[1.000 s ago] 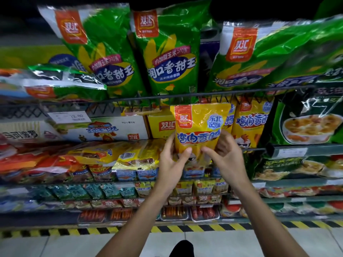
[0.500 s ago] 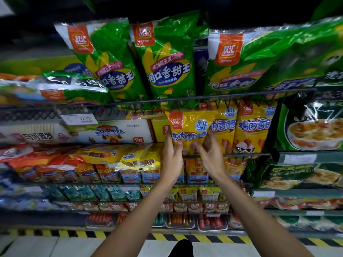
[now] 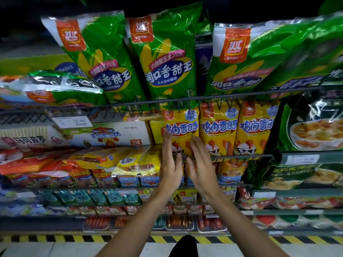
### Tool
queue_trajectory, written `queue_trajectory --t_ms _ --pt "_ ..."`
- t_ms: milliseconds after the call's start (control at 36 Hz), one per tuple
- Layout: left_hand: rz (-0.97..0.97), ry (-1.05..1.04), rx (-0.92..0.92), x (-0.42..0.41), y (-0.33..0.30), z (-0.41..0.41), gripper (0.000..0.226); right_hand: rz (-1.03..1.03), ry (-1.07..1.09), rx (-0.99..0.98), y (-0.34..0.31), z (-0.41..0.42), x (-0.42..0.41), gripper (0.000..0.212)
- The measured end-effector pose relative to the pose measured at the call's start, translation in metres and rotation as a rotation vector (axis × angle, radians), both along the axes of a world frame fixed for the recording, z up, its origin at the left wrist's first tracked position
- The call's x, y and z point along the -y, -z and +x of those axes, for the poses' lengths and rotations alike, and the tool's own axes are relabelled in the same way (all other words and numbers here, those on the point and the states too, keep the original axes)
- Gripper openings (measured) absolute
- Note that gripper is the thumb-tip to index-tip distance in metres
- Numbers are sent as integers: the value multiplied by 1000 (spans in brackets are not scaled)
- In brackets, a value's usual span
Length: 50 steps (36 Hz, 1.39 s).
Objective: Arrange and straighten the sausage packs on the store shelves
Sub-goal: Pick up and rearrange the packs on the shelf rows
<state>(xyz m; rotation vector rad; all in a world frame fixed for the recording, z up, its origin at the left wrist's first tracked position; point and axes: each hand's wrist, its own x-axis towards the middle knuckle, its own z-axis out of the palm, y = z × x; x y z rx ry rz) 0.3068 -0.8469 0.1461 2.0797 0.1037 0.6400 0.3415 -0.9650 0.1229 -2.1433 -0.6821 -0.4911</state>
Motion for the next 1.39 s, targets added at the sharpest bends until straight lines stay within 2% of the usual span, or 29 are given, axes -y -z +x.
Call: queue_trajectory --t_ms 111,194,278,417,528,639,722,833,1083,1250,1389 --pt "42 16 -13 -3 7 8 73 -20 11 -48 0 2 -5 58" --pt "3 -12 -17 -4 9 13 77 27 62 -112 -4 -2 -6 60" --pt "-65 -31 -97 -4 14 16 83 12 94 -188 -3 -4 -8 63" --pt "-62 -26 -143 -3 10 17 78 -34 143 -226 -3 -5 -13 67" --pt "30 17 -164 -7 13 16 74 -77 203 -106 2 -12 -20 66" --pt "53 41 -194 -9 14 15 82 -77 155 -108 8 -14 -22 65" --pt "30 55 -138 -9 11 10 83 -85 144 -84 8 -12 -18 70" --pt "112 145 -78 -12 13 4 90 -118 113 -25 6 -9 -11 72" --pt "371 33 -239 -6 5 8 98 -376 71 64 17 6 4 76" --pt "365 59 -232 -5 3 5 104 -373 54 46 19 6 6 79" --pt "276 156 -162 -13 16 -21 76 -253 -47 3 19 3 12 76"
